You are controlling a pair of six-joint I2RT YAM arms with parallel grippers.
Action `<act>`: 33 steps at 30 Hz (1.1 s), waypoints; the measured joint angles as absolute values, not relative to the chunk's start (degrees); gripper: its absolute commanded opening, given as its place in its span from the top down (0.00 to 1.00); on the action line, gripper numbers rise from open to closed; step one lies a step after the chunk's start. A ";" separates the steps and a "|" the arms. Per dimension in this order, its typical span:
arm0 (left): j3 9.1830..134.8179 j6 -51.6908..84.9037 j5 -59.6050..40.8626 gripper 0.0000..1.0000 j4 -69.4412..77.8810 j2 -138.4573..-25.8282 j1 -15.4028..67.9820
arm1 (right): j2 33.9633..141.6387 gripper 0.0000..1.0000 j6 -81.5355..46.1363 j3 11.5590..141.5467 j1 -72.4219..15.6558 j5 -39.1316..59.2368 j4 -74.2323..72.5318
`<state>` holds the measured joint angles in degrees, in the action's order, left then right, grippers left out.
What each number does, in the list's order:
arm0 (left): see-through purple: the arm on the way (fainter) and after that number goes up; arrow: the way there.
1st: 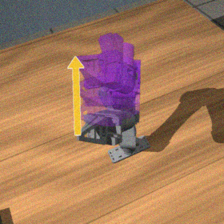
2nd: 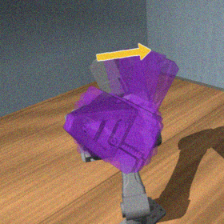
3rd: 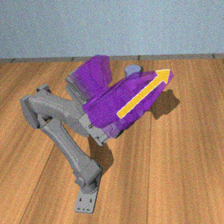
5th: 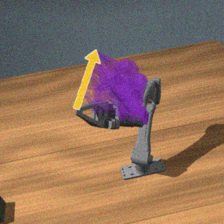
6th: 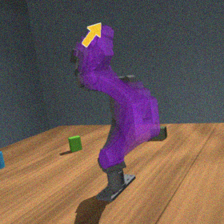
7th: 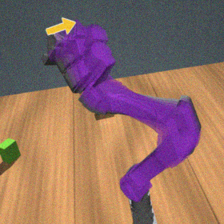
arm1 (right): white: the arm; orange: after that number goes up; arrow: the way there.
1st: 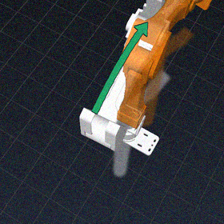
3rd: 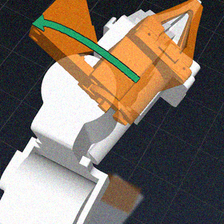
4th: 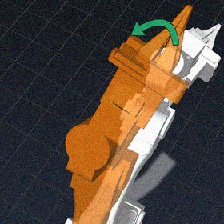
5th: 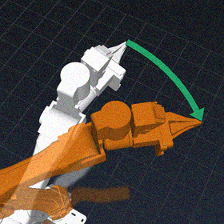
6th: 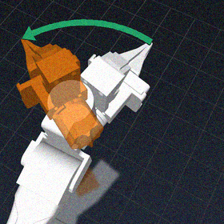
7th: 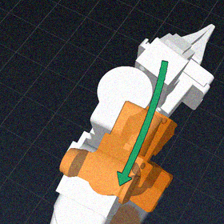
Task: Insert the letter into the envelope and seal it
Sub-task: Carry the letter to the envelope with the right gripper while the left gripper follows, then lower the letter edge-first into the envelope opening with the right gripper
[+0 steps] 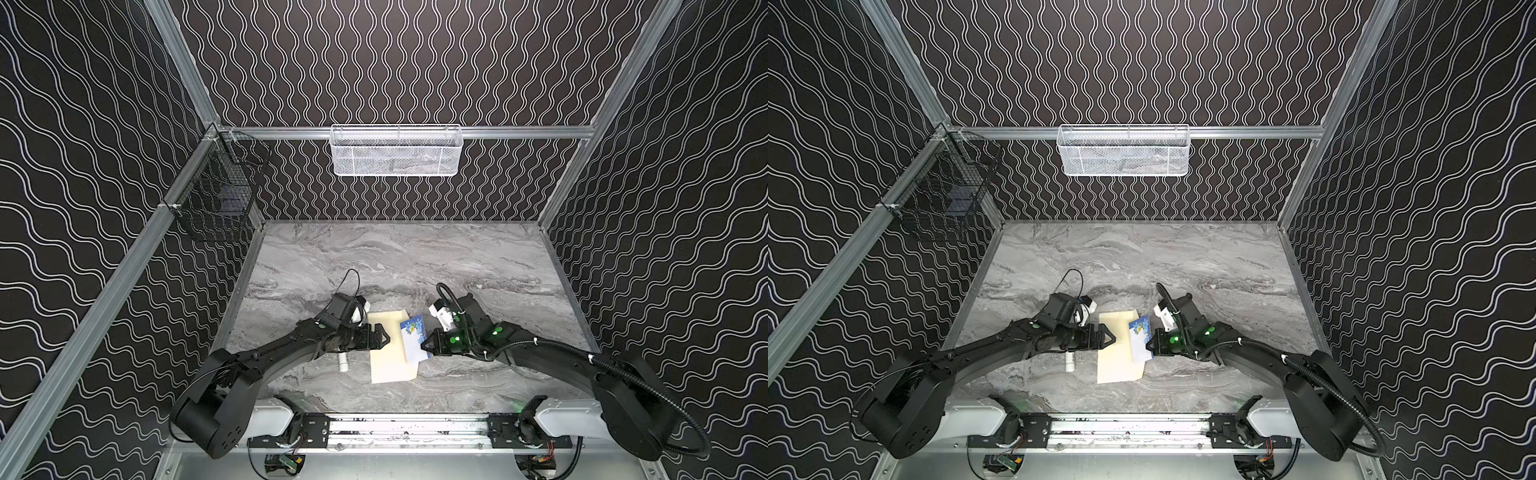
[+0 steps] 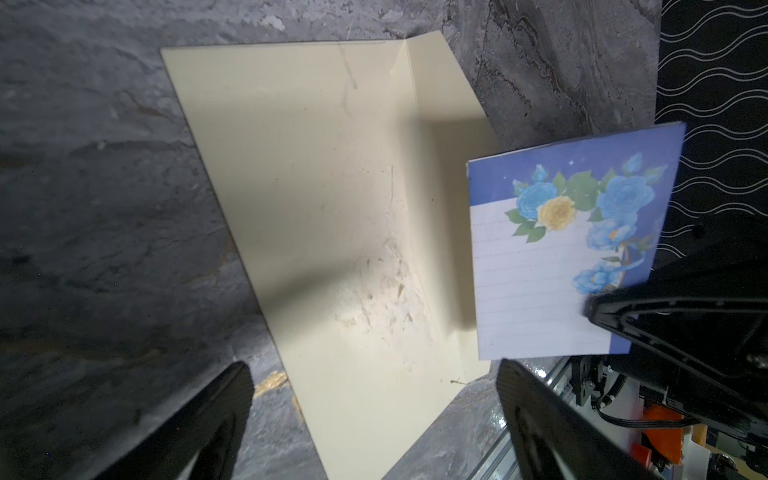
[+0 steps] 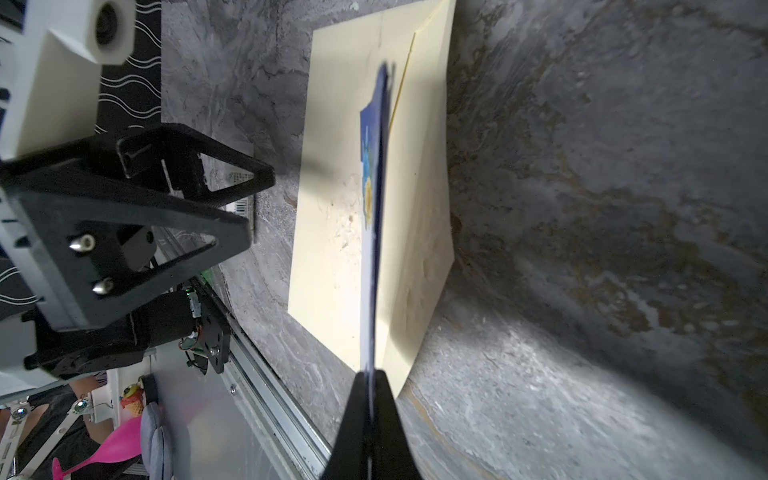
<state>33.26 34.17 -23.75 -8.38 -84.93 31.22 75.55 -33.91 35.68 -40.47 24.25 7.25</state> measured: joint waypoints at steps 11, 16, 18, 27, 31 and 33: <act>31.20 34.94 -26.48 0.09 -4.27 -86.54 31.53 | 81.56 1.00 -33.87 39.40 -40.62 23.03 10.81; 30.17 36.12 -27.88 0.10 -1.76 -87.74 31.53 | 82.89 1.00 -33.85 40.23 -40.66 22.79 11.46; 30.04 36.14 -28.29 0.10 -0.93 -88.05 31.53 | 83.07 1.00 -33.85 40.23 -40.66 22.74 11.60; 29.12 36.36 -28.82 0.11 0.82 -87.92 31.55 | 84.23 1.00 -33.87 40.42 -40.64 22.33 11.62; 28.45 36.60 -28.91 0.11 1.41 -87.37 31.55 | 84.71 1.00 -33.89 40.71 -40.64 22.33 11.57; 28.38 37.32 -28.86 0.11 1.19 -87.07 31.55 | 84.99 1.00 -33.89 40.71 -40.66 22.35 11.55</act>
<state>28.38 37.32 -28.86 1.19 -87.07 31.55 84.99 -33.89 40.71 -40.66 22.35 11.55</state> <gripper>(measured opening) 0.892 0.049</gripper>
